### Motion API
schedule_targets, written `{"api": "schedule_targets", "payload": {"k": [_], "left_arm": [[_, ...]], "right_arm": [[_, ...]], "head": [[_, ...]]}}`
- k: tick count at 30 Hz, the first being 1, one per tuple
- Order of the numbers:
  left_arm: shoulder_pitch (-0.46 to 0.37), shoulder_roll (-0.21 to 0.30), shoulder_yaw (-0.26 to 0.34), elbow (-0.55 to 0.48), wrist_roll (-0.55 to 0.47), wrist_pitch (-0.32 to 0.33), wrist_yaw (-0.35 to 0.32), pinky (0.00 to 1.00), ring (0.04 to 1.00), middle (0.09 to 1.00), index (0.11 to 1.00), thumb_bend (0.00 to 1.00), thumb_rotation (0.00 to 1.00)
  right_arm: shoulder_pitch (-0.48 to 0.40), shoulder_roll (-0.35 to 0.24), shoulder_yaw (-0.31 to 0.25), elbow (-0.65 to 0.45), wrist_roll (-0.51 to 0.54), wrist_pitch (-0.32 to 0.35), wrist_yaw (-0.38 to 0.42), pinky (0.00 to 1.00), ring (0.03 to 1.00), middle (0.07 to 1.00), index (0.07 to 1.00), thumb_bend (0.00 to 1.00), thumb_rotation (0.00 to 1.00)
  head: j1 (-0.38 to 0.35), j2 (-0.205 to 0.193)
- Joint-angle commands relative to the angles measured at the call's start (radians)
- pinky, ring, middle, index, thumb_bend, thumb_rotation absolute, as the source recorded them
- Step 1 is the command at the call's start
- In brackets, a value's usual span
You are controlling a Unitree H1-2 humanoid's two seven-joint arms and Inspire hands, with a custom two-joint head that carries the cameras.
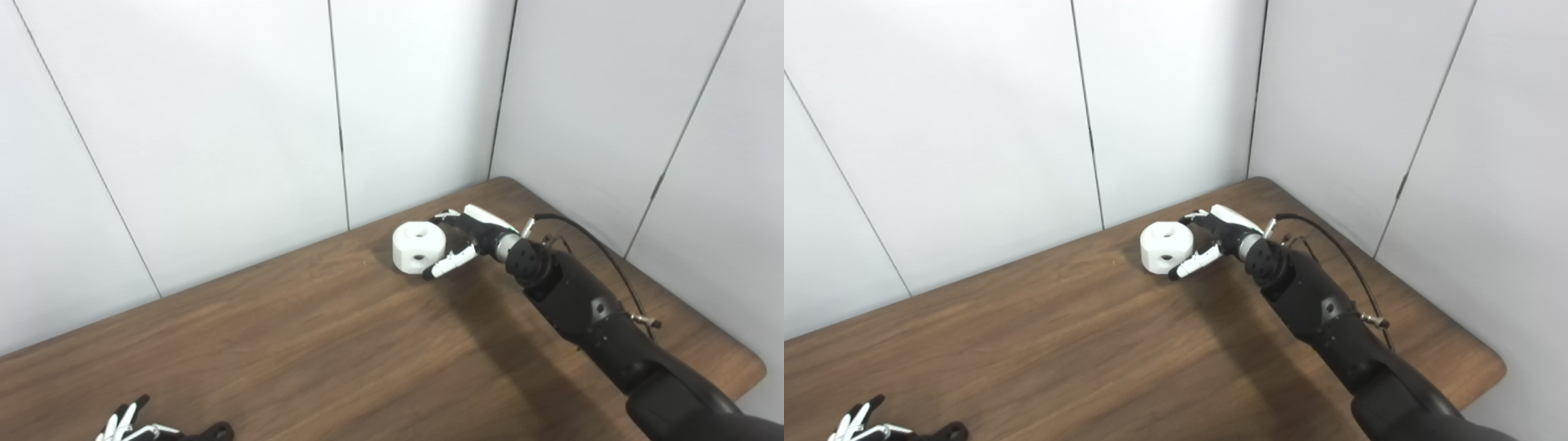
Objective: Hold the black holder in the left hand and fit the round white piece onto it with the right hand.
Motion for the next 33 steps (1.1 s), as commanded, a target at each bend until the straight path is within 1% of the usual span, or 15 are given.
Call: {"api": "schedule_targets", "payload": {"k": [1, 3, 6, 8, 14, 17, 20, 24, 30, 33], "left_arm": [[0.053, 0.016, 0.000, 0.032, 0.014, -0.005, 0.017, 1.00, 1.000, 0.949, 0.480, 0.51, 0.04], [0.053, 0.015, -0.001, 0.033, 0.018, -0.004, 0.019, 1.00, 1.000, 0.947, 0.480, 0.51, 0.04], [0.053, 0.014, 0.000, 0.032, 0.017, -0.001, 0.015, 1.00, 1.000, 0.949, 0.480, 0.51, 0.04], [0.053, 0.013, 0.000, 0.030, 0.020, 0.002, 0.014, 1.00, 1.000, 0.950, 0.480, 0.51, 0.04], [0.056, 0.010, 0.003, 0.029, 0.014, 0.000, 0.012, 1.00, 1.000, 0.949, 0.480, 0.51, 0.04], [0.057, 0.009, 0.002, 0.029, 0.016, 0.000, 0.014, 1.00, 1.000, 0.947, 0.480, 0.51, 0.04], [0.057, 0.008, 0.001, 0.032, 0.021, -0.002, 0.019, 1.00, 1.000, 0.946, 0.480, 0.51, 0.04], [0.058, 0.005, 0.001, 0.033, 0.023, -0.003, 0.024, 1.00, 1.000, 0.945, 0.480, 0.51, 0.04], [0.059, 0.000, 0.002, 0.026, 0.024, 0.005, 0.017, 1.00, 1.000, 0.950, 0.480, 0.51, 0.04], [0.061, -0.001, 0.004, 0.023, 0.025, 0.005, 0.015, 1.00, 1.000, 0.950, 0.479, 0.51, 0.04]], "right_arm": [[-0.049, -0.021, -0.010, -0.002, 0.002, -0.043, -0.030, 0.98, 1.000, 1.000, 0.869, 1.00, 0.39], [-0.052, -0.018, -0.010, 0.009, 0.003, -0.055, -0.032, 0.98, 1.000, 1.000, 0.860, 1.00, 0.40], [-0.053, -0.016, -0.006, -0.002, -0.004, -0.052, -0.030, 0.99, 1.000, 1.000, 0.857, 1.00, 0.41], [-0.054, -0.014, -0.007, -0.007, -0.005, -0.043, -0.028, 0.99, 1.000, 1.000, 0.866, 1.00, 0.40], [-0.049, -0.004, -0.008, -0.059, -0.011, 0.018, -0.018, 1.00, 1.000, 1.000, 0.881, 1.00, 0.38], [-0.052, -0.002, -0.004, -0.049, -0.013, 0.020, -0.019, 1.00, 1.000, 0.998, 0.890, 1.00, 0.39], [-0.048, -0.001, -0.001, -0.073, -0.018, 0.032, -0.015, 1.00, 1.000, 0.989, 0.906, 1.00, 0.39], [-0.047, 0.001, 0.007, -0.084, -0.027, 0.021, -0.023, 1.00, 1.000, 0.984, 0.894, 1.00, 0.40], [-0.057, -0.001, 0.024, -0.103, -0.042, 0.034, -0.009, 1.00, 1.000, 0.978, 0.895, 1.00, 0.41], [-0.064, 0.001, 0.028, -0.085, -0.039, 0.021, -0.010, 1.00, 1.000, 0.976, 0.893, 1.00, 0.42]], "head": [[0.000, 0.001], [0.000, 0.000], [0.002, -0.001], [0.003, -0.001], [0.009, -0.001], [0.011, 0.000], [0.013, 0.001], [0.017, 0.000], [0.024, 0.002], [0.025, 0.002]]}}
